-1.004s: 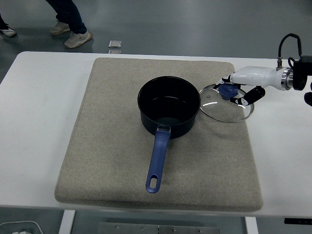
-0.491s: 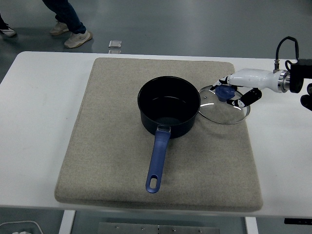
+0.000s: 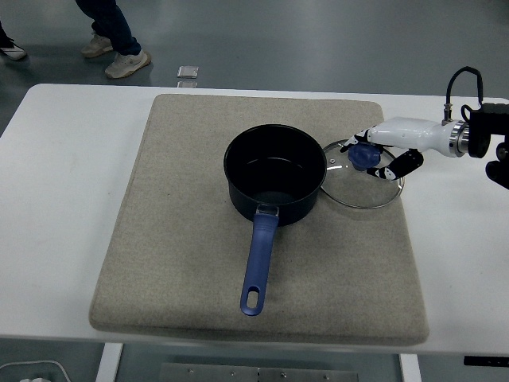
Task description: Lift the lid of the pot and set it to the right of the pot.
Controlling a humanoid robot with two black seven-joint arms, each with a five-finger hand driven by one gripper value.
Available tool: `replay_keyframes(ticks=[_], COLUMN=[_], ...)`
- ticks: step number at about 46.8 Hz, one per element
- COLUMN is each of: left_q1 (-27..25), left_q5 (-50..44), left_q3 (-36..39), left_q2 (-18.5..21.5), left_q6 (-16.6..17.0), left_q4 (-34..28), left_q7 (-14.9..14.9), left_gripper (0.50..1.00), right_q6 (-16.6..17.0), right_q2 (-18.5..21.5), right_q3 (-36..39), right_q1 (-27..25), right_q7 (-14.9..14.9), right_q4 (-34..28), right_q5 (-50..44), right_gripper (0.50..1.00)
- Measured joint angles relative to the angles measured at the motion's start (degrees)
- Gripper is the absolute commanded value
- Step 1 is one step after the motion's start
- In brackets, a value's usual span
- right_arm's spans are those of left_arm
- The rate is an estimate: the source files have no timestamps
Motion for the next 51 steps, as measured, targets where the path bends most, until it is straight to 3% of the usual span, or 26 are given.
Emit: replay_keyframes(ticks=[1,2,3,4,16,51], left_q1=[0.0,0.0,0.0,0.0,0.01,0.07], left_q5=[0.0,0.0,0.0,0.0,0.0,0.0], left_q3=[0.0,0.0,0.0,0.0,0.0,0.01], left_q2=[0.0,0.0,0.0,0.0,0.0,0.0], left_q6=[0.0,0.0,0.0,0.0,0.0,0.0], left_q4=[0.0,0.0,0.0,0.0,0.01,0.01], left_q7=[0.0,0.0,0.0,0.0,0.0,0.0], left_gripper=[1.0,1.0,1.0,1.0,1.0,1.0], right_q6=[0.13,0.33,0.6,0.83,3.84,3.92], right_q2=[0.0,-0.05,-0.1,-0.13,0.0,-1.7], right_q3=[0.0,0.0,-0.01,-0.01,-0.17,-0.1], right_q1=[0.04,0.08,0.09,0.09,0.0,2.01], right_q7=[0.0,0.0,0.0,0.0,0.0,0.0], right_q4=[0.0,0.01,0.0,0.0,0.02,-0.19], right_q5=[0.1,0.38,1.07,1.73,6.1,6.27], right_gripper=[0.5,0.535,0.76,0.93,0.938,0.938])
